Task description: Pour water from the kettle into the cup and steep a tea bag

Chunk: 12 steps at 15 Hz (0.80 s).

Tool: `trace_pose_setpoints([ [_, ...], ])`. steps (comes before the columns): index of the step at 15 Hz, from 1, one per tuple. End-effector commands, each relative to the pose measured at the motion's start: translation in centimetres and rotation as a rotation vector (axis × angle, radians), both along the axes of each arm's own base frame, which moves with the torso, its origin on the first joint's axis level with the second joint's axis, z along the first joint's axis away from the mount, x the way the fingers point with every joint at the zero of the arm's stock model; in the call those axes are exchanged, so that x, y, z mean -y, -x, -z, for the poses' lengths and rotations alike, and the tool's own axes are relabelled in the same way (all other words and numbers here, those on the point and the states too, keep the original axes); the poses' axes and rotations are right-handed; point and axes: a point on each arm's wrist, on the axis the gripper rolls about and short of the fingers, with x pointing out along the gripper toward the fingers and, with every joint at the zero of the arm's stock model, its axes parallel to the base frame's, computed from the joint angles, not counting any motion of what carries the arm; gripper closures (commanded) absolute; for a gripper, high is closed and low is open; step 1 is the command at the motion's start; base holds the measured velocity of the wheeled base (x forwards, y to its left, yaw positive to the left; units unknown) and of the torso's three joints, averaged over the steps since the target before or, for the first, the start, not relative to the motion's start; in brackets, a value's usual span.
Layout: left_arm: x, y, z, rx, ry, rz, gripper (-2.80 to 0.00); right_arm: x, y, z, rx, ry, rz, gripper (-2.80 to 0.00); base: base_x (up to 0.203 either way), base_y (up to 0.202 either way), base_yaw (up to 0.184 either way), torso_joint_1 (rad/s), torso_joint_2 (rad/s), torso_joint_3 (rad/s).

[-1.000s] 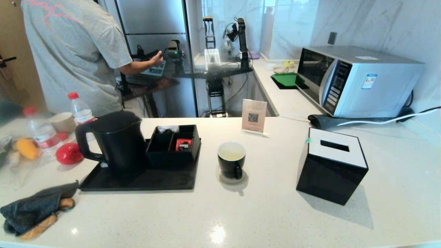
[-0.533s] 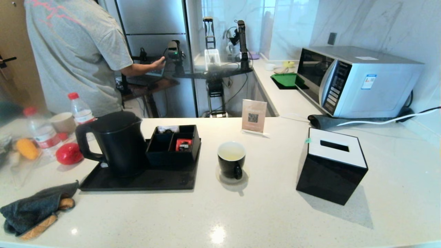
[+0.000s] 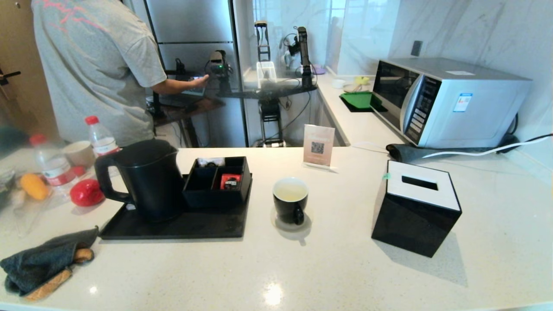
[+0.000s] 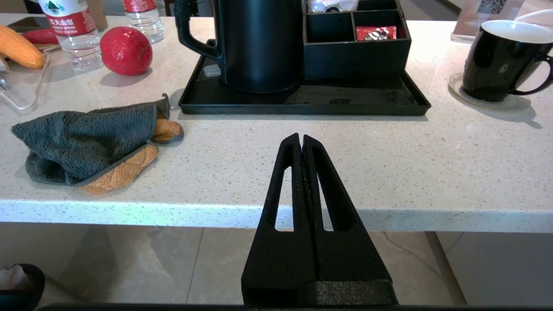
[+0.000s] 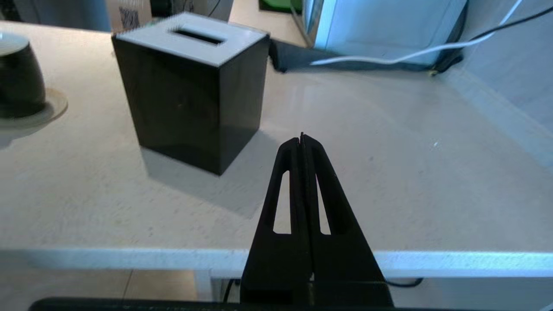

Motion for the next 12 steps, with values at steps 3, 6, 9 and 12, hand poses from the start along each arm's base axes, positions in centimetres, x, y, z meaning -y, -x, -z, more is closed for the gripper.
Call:
trace_pose_setpoints([
  [3,0.0,0.0,0.0,0.001,0.001,-0.001,0.0,0.0,1.1,2.3,-0.098,0.004,-0.029,0.0,0.0,0.0,0.0,0.0,0.0,0.0],
  [6,0.0,0.0,0.0,0.001,0.0,-0.001,0.0,-0.1,2.2,3.4,-0.058,-0.002,-0.089,0.0,0.0,0.0,0.0,0.0,0.0,0.0],
  [9,0.0,0.0,0.0,0.001,0.0,-0.001,0.0,-0.1,2.4,3.5,-0.037,0.011,-0.096,0.0,0.0,0.0,0.0,0.0,0.0,0.0],
  [12,0.0,0.0,0.0,0.001,0.0,-0.001,0.0,-0.1,2.4,3.5,-0.037,0.011,-0.094,0.0,0.0,0.0,0.0,0.0,0.0,0.0],
])
